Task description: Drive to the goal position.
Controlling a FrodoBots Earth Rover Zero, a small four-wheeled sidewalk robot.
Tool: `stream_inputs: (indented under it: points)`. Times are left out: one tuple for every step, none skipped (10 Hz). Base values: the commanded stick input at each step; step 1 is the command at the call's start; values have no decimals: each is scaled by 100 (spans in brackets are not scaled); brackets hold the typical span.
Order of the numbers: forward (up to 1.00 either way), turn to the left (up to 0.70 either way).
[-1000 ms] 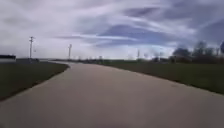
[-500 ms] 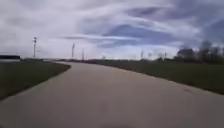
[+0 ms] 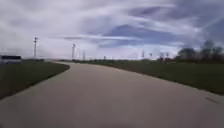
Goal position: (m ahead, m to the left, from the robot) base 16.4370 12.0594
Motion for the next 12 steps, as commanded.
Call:
stream_inputs:
  points:
    - [100, 1]
    - [100, 0]
    - [100, 0]
    - [100, 0]
    - [100, 1]
    - [100, 2]
    - [100, 3]
    - [100, 21]
    - [100, 32]
    - [100, 16]
    - [100, 3]
    - [100, 0]
